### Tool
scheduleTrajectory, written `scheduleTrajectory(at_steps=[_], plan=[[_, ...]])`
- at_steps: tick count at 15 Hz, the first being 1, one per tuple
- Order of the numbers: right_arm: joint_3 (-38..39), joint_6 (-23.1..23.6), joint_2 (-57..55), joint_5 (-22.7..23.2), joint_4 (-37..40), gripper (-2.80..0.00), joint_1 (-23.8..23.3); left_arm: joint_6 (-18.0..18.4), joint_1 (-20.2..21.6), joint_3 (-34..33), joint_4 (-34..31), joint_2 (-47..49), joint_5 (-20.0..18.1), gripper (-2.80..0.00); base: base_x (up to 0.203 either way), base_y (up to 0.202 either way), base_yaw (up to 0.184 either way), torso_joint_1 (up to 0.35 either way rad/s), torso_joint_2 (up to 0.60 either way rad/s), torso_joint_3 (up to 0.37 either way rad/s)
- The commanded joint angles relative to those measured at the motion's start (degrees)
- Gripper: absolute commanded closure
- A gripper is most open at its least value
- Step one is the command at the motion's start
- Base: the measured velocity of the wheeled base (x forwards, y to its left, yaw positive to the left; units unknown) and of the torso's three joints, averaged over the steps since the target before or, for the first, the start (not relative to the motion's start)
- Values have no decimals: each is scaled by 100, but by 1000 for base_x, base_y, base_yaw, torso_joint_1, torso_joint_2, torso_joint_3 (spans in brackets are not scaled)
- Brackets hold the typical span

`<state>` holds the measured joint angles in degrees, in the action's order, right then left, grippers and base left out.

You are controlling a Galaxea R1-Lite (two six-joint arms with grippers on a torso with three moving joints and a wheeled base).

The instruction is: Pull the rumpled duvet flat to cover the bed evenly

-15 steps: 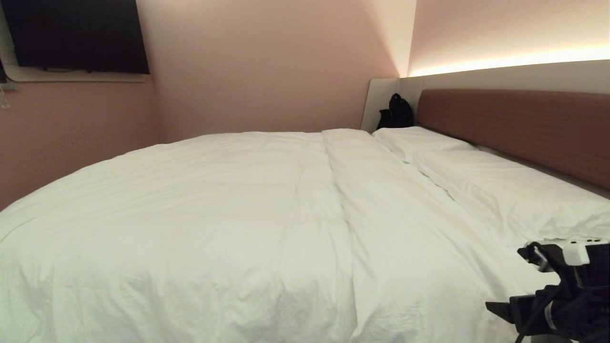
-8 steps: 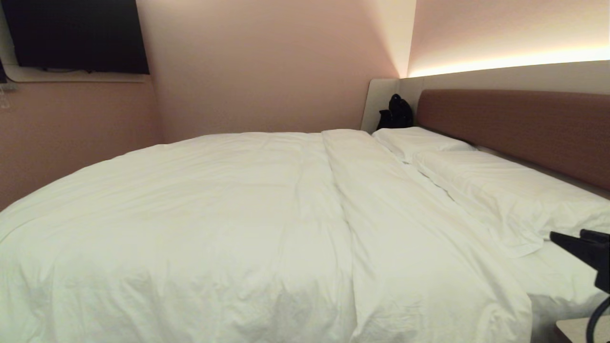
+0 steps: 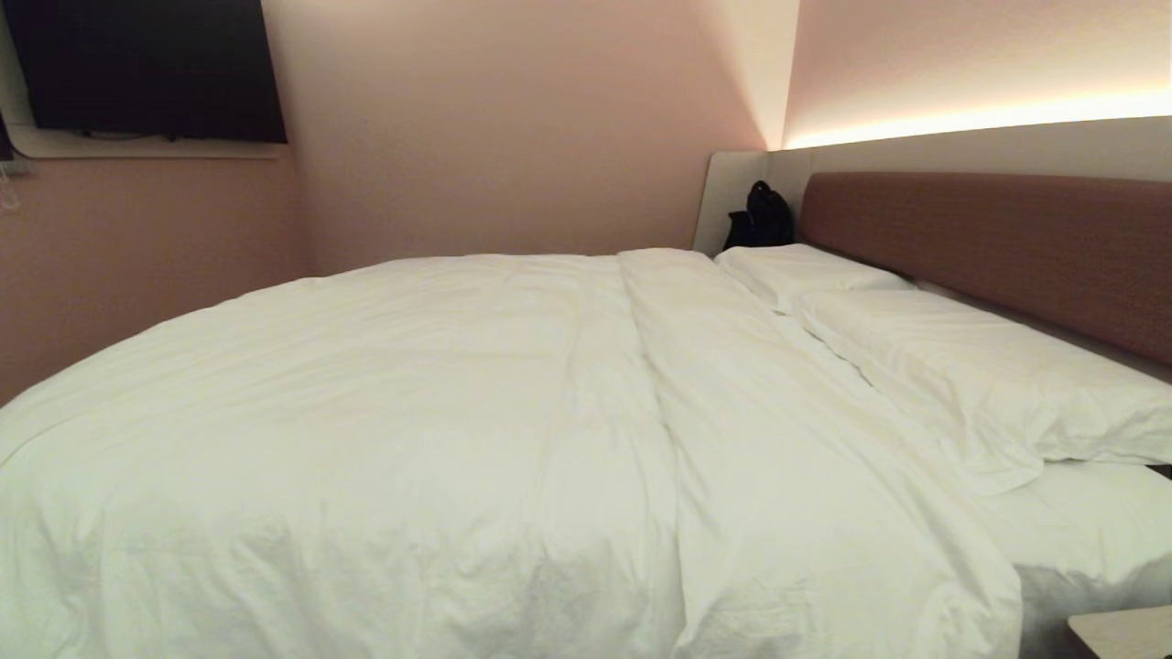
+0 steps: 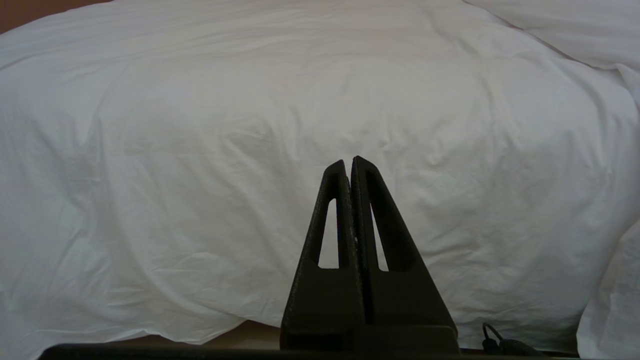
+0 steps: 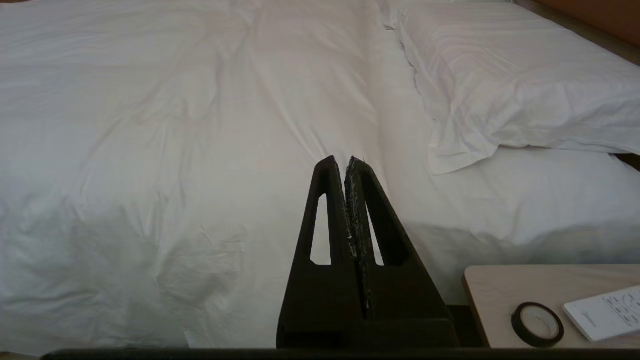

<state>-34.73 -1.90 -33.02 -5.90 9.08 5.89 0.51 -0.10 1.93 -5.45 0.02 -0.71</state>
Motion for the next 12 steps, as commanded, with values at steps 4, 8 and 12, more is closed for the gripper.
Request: scheduleTrajectory(at_steps=[4,8,12], plan=[[289,-147,1306,-67,182,0,-5,2,1,1,0,-2,0,0,0,0,0,0,0,0],[532,-304,1672,-560,139,0,-87,1,1,-3,0,-2,0,0,0,0,0,0,0,0],[472,-321,1688,-570,117,0,-97,1,1,1,0,-2,0,0,0,0,0,0,0,0]])
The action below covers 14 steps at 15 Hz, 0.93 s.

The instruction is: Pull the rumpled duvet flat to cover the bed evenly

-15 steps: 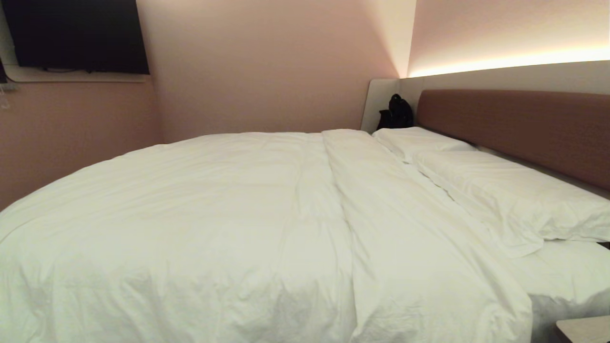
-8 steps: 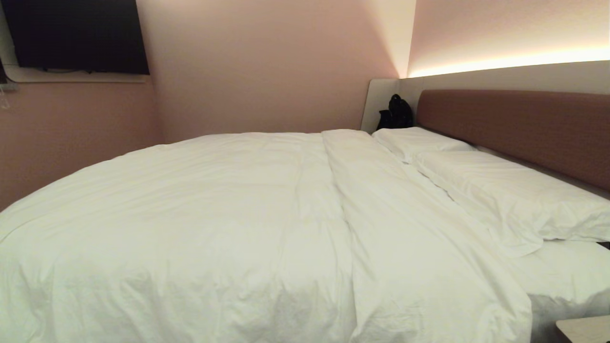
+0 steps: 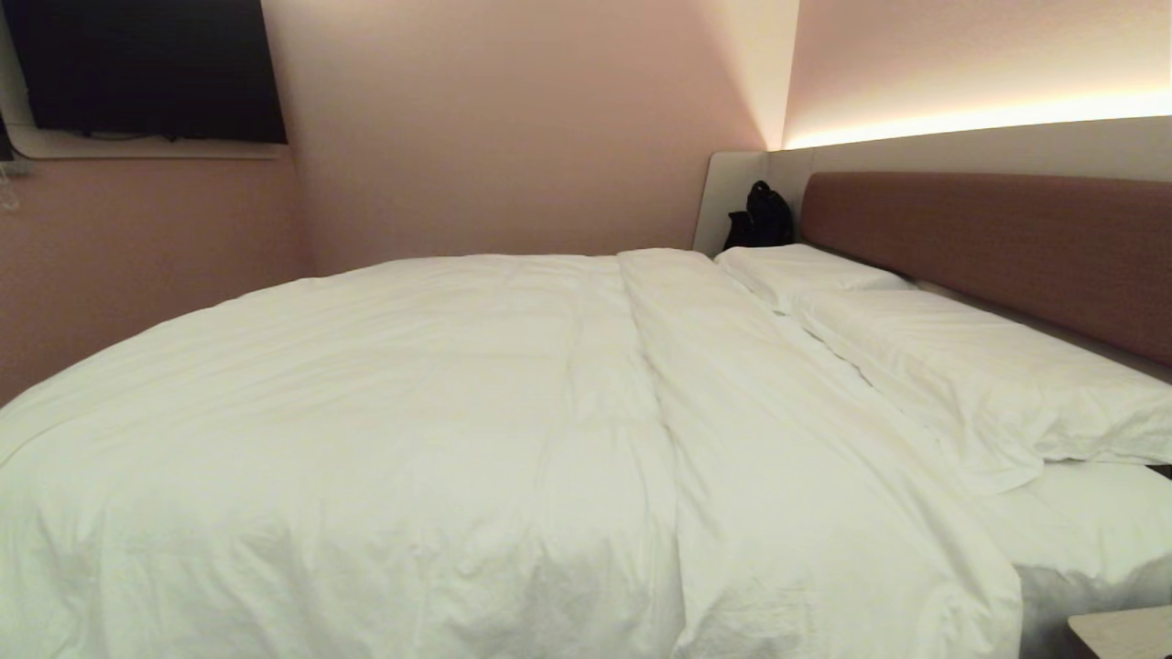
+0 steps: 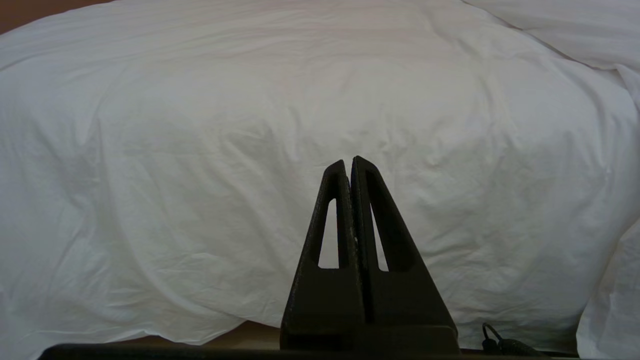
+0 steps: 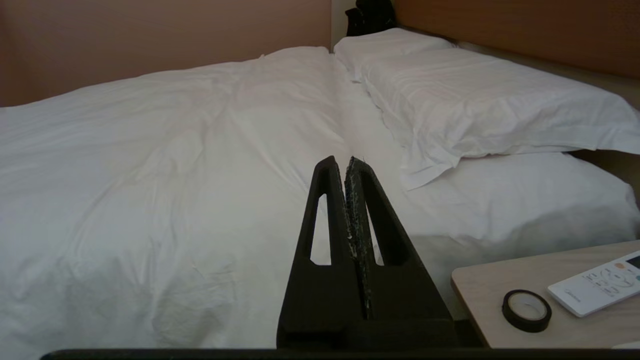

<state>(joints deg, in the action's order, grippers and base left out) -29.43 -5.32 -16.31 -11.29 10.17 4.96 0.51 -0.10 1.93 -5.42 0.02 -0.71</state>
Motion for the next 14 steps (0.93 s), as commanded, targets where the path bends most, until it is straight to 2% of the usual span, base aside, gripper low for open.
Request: scheduleTrajectory(at_steps=[1,2,5,8,12,14], plan=[[-80,13,14,-31,38,0,-39,2,1,-8,-2,-2,0,0,0,0,0,0,0,0],[-79,15,10,-31,43,0,-54,-6,1,1,-2,-2,0,0,0,0,0,0,0,0],[-55,61,-28,27,63,0,-729,-1,1,1,-2,-2,0,0,0,0,0,0,0,0],[368,58,633,260,42,0,-660,2,1,1,-2,-2,0,0,0,0,0,0,0,0],[803,179,1618,1031,-21,0,-580,2,1,1,-2,-2,0,0,0,0,0,0,0,0],[1184,335,1631,1099,-243,0,-573,2,1,1,-2,-2,0,0,0,0,0,0,0,0]])
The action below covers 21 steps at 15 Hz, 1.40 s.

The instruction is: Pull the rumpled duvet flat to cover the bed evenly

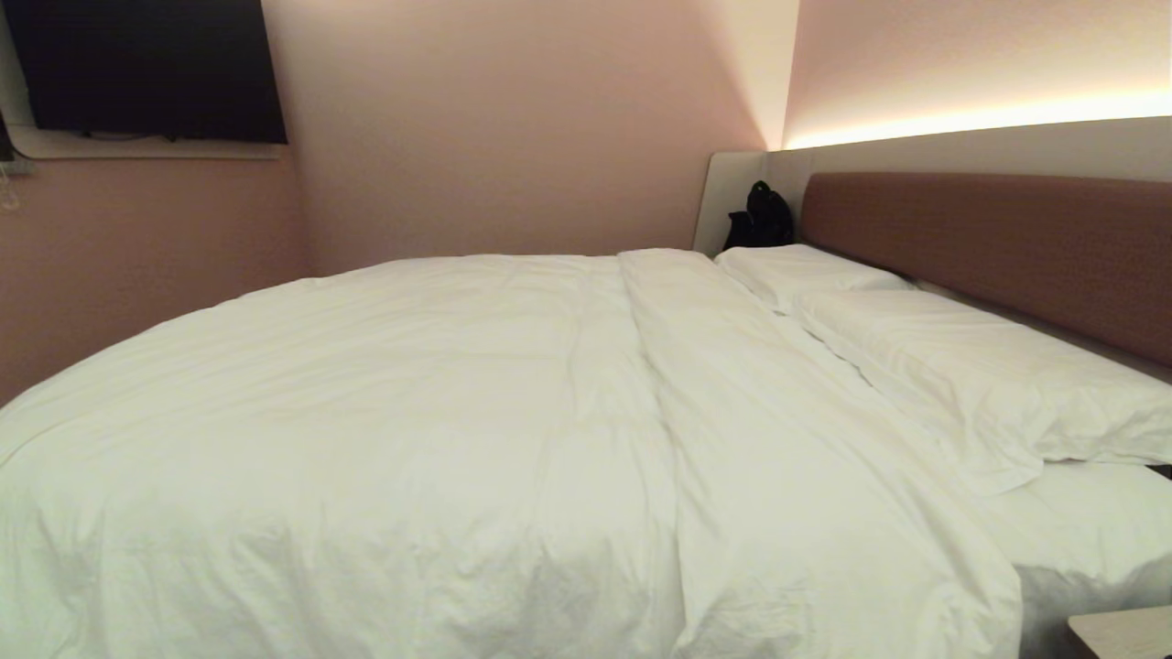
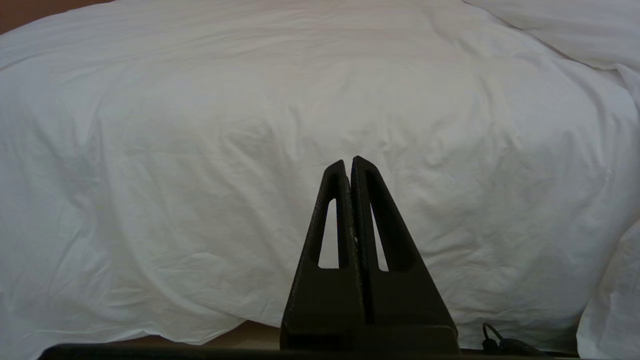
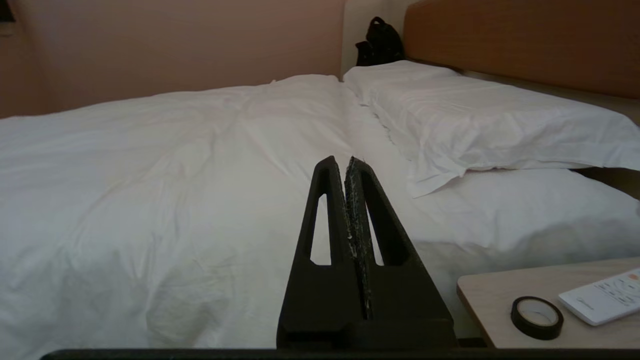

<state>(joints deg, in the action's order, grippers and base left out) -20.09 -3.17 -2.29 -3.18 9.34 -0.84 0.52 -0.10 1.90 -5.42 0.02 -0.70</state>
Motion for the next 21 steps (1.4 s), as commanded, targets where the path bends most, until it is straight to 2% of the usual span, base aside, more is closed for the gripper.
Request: scheduleTrajectory(at_steps=[1,5,10,17,21], plan=[[407,211,229,300,-287,0,12,1,1,3,-3,-2,-1,0,0,0,0,0,0,0],[1245,582,229,327,-819,0,6,-8,1,3,-3,-2,-1,0,0,0,0,0,0,0],[1850,970,229,376,-942,0,5,-8,1,3,-3,-2,-1,0,0,0,0,0,0,0],[2000,873,229,449,-943,0,5,-8,1,3,-3,-2,-1,0,0,0,0,0,0,0],[2000,467,229,393,-947,0,14,-3,1,-4,-3,-2,-1,0,0,0,0,0,0,0]])
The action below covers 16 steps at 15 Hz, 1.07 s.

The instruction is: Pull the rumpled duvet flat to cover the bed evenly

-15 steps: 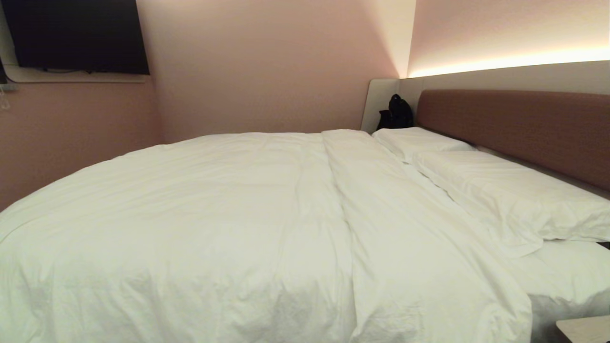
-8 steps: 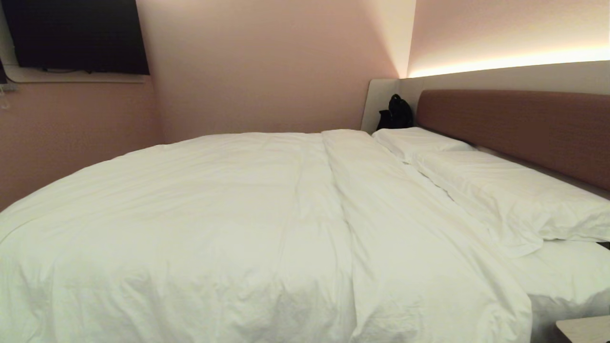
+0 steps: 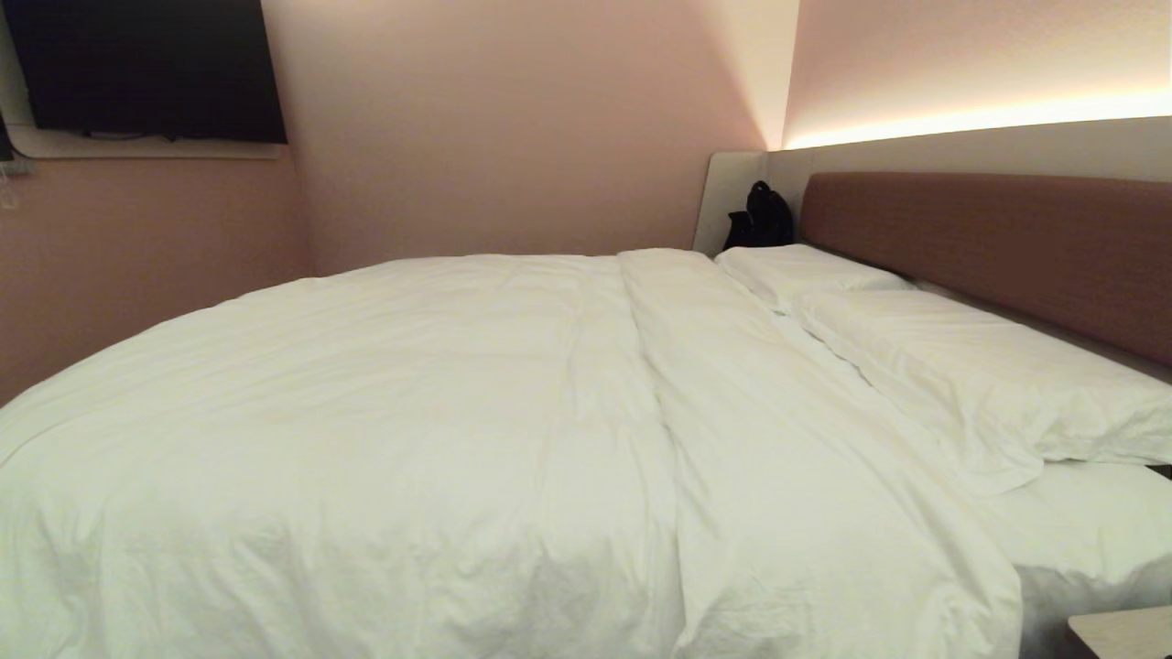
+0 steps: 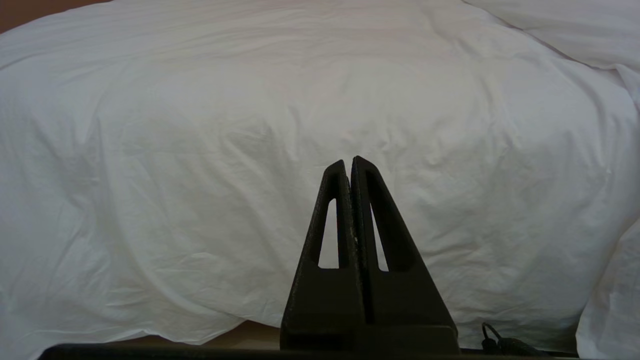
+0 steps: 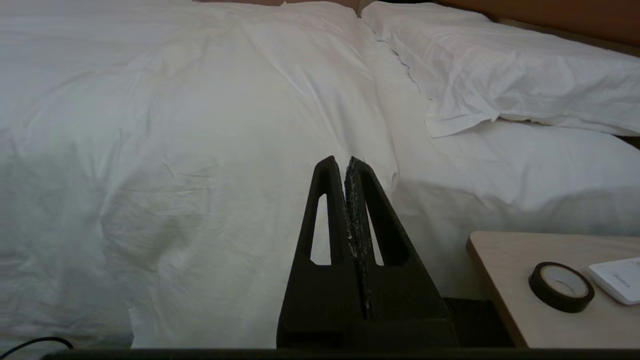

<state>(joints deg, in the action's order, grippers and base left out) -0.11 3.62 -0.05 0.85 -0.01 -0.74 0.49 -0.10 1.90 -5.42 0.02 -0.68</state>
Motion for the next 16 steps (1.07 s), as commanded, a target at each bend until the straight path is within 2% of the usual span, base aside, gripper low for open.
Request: scheduleTrajectory(at_steps=[1,16], plan=[[2,-265,5,-33,-16,0,-5,22,1,-6,-2,-2,-2,0,0,0,0,0,0,0],[2,-265,5,-33,-16,0,4,-49,1,-5,-2,-2,4,0,0,0,0,0,0,0]])
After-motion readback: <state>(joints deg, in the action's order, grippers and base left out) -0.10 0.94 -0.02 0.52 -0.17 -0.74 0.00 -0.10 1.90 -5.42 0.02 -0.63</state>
